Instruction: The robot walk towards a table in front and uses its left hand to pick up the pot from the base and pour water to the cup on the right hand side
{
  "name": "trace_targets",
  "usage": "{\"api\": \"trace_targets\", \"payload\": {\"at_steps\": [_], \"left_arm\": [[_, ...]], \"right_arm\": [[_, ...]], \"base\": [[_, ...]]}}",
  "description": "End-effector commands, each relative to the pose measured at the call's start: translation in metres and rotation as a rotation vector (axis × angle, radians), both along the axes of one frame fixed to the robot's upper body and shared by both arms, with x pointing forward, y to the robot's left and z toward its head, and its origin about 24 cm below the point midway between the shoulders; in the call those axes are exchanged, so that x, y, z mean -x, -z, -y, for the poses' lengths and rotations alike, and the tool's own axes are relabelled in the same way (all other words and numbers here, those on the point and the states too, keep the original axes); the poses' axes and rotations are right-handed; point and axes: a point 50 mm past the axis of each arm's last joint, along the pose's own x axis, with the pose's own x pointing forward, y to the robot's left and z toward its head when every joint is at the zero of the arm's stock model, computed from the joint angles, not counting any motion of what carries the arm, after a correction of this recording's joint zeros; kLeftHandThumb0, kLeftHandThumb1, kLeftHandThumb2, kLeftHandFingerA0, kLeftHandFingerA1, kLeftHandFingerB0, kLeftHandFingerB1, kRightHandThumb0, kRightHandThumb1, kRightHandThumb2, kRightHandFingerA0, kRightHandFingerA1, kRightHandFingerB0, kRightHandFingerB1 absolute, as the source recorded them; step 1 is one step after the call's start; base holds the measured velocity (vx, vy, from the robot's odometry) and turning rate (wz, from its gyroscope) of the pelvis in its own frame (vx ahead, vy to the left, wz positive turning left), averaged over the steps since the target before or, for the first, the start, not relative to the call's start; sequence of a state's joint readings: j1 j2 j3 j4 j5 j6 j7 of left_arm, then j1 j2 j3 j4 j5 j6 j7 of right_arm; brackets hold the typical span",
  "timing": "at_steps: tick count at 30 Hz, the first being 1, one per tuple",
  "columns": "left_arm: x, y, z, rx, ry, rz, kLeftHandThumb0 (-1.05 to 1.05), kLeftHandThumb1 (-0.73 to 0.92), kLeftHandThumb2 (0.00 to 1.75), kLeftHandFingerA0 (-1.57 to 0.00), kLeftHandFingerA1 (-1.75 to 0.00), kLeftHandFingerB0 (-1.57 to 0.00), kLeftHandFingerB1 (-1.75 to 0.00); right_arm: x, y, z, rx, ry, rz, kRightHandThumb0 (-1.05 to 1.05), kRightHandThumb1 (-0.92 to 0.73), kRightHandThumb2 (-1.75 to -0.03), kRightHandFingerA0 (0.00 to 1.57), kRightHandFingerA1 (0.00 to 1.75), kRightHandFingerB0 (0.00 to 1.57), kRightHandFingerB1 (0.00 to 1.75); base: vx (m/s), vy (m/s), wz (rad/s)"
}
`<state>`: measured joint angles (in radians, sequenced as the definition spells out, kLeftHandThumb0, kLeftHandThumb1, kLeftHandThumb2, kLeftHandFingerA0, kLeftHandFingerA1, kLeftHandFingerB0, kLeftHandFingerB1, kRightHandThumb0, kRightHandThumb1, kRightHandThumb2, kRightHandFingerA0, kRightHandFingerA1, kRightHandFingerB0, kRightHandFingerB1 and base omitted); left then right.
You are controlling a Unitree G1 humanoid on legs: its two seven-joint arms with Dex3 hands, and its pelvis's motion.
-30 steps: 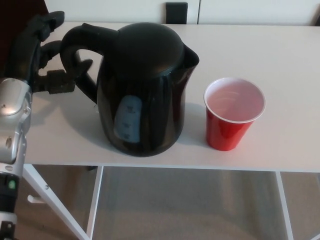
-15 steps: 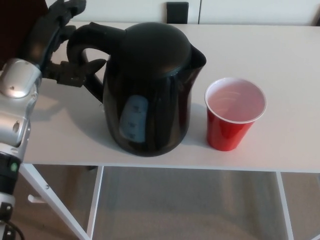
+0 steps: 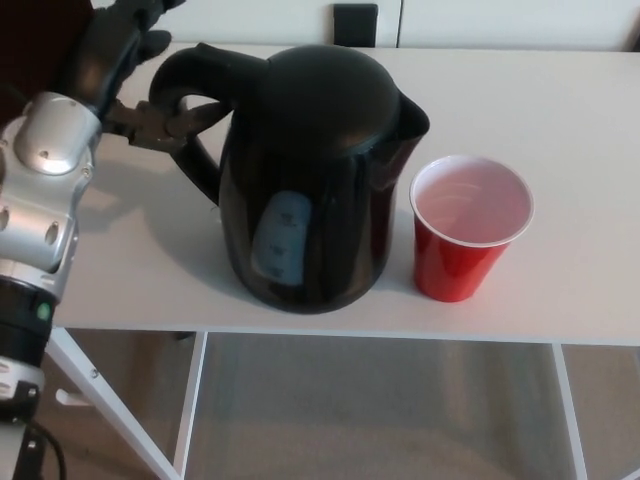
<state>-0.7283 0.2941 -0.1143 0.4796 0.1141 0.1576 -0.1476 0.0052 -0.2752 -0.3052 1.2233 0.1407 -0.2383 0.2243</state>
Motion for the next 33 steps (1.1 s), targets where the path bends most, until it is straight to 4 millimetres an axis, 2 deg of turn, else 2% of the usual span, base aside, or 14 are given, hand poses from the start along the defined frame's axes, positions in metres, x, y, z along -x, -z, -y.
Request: {"api": "trace_targets", "payload": {"at_steps": [1, 3, 6, 7, 11, 12, 14, 19, 20, 23, 26, 27, 28, 33], "left_arm": [[-0.006, 0.003, 0.005, -0.068, -0.025, -0.018, -0.28, 0.61, 0.58, -0.86, -0.48, -0.27, -0.30], [-0.012, 0.005, 0.011, -0.154, -0.036, -0.041, -0.16, 0.81, 0.65, -1.21, -0.59, -0.45, -0.35], [-0.015, 0.006, 0.016, -0.173, -0.024, -0.050, -0.11, 0.80, 0.65, -1.21, -0.73, -0.57, -0.39], [-0.017, 0.007, 0.019, -0.178, -0.019, -0.066, -0.05, 0.76, 0.63, -1.15, -1.02, -0.72, -0.45], [-0.018, 0.014, 0.025, -0.180, 0.012, -0.105, 0.05, 0.75, 0.67, -1.06, -1.04, -0.93, -0.66], [-0.017, 0.015, 0.025, -0.172, 0.017, -0.106, 0.05, 0.75, 0.67, -1.06, -1.04, -0.93, -0.66], [-0.017, 0.017, 0.026, -0.168, 0.026, -0.107, 0.08, 0.64, 0.66, -1.01, -1.11, -0.88, -0.97], [-0.015, 0.019, 0.027, -0.140, 0.044, -0.116, 0.04, 0.74, 0.82, -0.95, -1.36, -0.74, -1.15], [-0.015, 0.019, 0.027, -0.131, 0.046, -0.114, -0.05, 0.81, 0.70, -0.93, -1.52, -0.69, -1.27], [-0.015, 0.019, 0.027, -0.114, 0.052, -0.110, -0.08, 0.81, 0.66, -0.90, -1.56, -0.68, -1.28], [-0.014, 0.018, 0.025, 0.086, 0.074, -0.177, -0.04, 0.90, 0.65, -0.83, -1.65, -0.62, -1.21], [-0.014, 0.017, 0.022, 0.244, 0.092, -0.230, -0.13, 0.77, 0.85, -1.07, -1.51, -0.65, -1.14], [-0.014, 0.017, 0.020, 0.348, 0.099, -0.259, -0.06, 0.81, 0.77, -0.79, -1.74, -0.56, -1.42], [-0.013, 0.012, 0.008, 0.599, 0.103, -0.290, -0.13, 0.80, 0.74, -0.92, -1.66, -0.69, -1.38]], "right_arm": [[0.006, 0.000, 0.004, 0.012, 0.008, -0.020, -0.34, -0.27, -0.86, 0.48, 0.74, 0.37, 0.66], [0.004, -0.001, 0.004, 0.014, -0.001, -0.010, -0.31, -0.23, -0.88, 0.48, 0.74, 0.37, 0.66], [0.003, -0.001, 0.004, 0.013, 0.002, -0.010, -0.37, -0.32, -0.74, 0.48, 0.78, 0.41, 0.66], [0.002, -0.002, 0.004, 0.019, -0.004, -0.011, -0.30, -0.23, -0.87, 0.45, 0.72, 0.37, 0.66], [-0.001, -0.003, 0.004, 0.017, -0.009, -0.003, -0.31, -0.21, -0.87, 0.44, 0.71, 0.36, 0.66], [-0.002, -0.003, 0.004, 0.016, -0.011, -0.002, -0.31, -0.21, -0.87, 0.44, 0.71, 0.36, 0.66], [-0.006, -0.005, 0.004, 0.018, -0.014, 0.015, -0.31, -0.22, -0.88, 0.43, 0.72, 0.38, 0.67], [-0.008, -0.006, 0.005, 0.027, -0.025, 0.015, -0.31, -0.23, -0.88, 0.43, 0.71, 0.39, 0.67], [-0.009, -0.006, 0.005, 0.028, -0.025, 0.014, -0.36, -0.33, -0.76, 0.44, 0.73, 0.41, 0.65], [-0.010, -0.006, 0.005, 0.025, -0.027, 0.011, -0.37, -0.33, -0.76, 0.44, 0.73, 0.42, 0.66], [-0.010, -0.006, 0.006, 0.033, -0.043, 0.009, -0.33, -0.23, -0.88, 0.40, 0.69, 0.40, 0.67], [-0.011, -0.007, 0.005, 0.033, -0.045, 0.013, -0.32, -0.23, -0.89, 0.41, 0.70, 0.39, 0.67], [-0.011, -0.007, 0.005, 0.035, -0.047, 0.011, -0.40, -0.32, -0.76, 0.44, 0.73, 0.43, 0.66], [-0.010, -0.006, 0.006, 0.053, -0.059, -0.002, -0.35, -0.27, -0.87, 0.44, 0.71, 0.43, 0.68]], "base": [[0.00, 0.000, 0.00], [0.00, 0.000, 0.00], [0.00, 0.000, 0.00], [0.00, 0.000, 0.00], [0.00, 0.000, 0.00], [0.00, 0.000, 0.00], [0.00, 0.000, 0.00], [0.00, 0.000, 0.00], [0.00, 0.000, 0.00], [0.00, 0.000, 0.00], [0.00, 0.000, 0.00], [0.00, 0.000, 0.00], [0.00, 0.000, 0.00], [0.00, 0.000, 0.00]]}}
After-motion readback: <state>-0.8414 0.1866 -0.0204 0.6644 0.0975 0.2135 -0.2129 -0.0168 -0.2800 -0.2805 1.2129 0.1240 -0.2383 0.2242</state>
